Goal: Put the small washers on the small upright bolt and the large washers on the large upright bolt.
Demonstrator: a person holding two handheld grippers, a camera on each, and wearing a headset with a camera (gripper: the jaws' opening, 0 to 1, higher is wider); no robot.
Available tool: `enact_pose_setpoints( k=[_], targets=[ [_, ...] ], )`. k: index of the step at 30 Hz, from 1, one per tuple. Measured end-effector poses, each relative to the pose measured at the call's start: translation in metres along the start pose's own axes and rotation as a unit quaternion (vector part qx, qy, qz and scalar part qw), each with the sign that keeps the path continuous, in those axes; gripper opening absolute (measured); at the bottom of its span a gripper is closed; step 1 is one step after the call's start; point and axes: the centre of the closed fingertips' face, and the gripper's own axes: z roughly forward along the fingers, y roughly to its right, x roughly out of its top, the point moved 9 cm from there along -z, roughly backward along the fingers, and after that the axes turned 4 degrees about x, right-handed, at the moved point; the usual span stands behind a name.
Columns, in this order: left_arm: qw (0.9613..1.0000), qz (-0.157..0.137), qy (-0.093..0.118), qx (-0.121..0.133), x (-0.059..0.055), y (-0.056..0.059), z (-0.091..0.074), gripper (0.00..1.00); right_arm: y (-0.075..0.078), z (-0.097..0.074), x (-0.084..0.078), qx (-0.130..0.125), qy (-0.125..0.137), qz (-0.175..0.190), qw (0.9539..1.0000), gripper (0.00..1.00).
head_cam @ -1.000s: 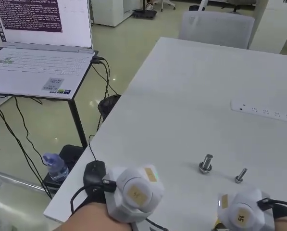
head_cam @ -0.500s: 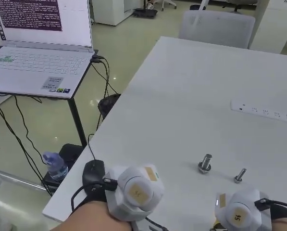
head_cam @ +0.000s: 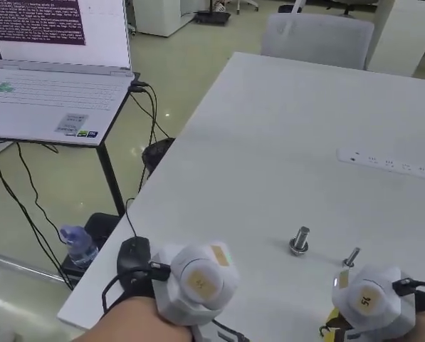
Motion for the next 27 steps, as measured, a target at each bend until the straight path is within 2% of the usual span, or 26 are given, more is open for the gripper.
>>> enact_pose_setpoints(
  k=[5,10,15,17,19,22,27],
  targets=[
    [1.0,0.0,-0.001,0.0,0.002,-0.002,0.002,0.82,0.018,-0.02,-0.007,-0.013,0.007,0.018,0.9997,0.14],
    [1.0,0.0,0.002,0.001,0.004,-0.005,0.004,0.82,0.046,-0.049,-0.017,-0.037,0.01,0.035,0.9986,0.14],
    [0.9997,-0.018,0.009,0.011,0.004,-0.009,0.004,0.83,0.076,-0.073,-0.024,-0.054,0.009,0.05,0.9972,0.14],
    [0.9996,-0.023,0.011,0.009,0.003,-0.01,0.004,0.84,0.083,-0.077,-0.023,-0.056,0.008,0.051,0.9971,0.14],
    [0.9998,-0.018,0.004,0.009,0.003,-0.01,0.004,0.83,0.088,-0.08,-0.021,-0.054,0.01,0.054,0.997,0.14],
    [0.9999,-0.012,0.002,0.012,0.003,-0.012,0.005,0.83,0.092,-0.079,-0.019,-0.057,0.009,0.051,0.9971,0.14],
    [0.9997,-0.016,0.002,0.016,0.005,-0.015,0.005,0.83,0.092,-0.079,-0.006,-0.054,0.015,0.049,0.9972,0.14]
  ],
)
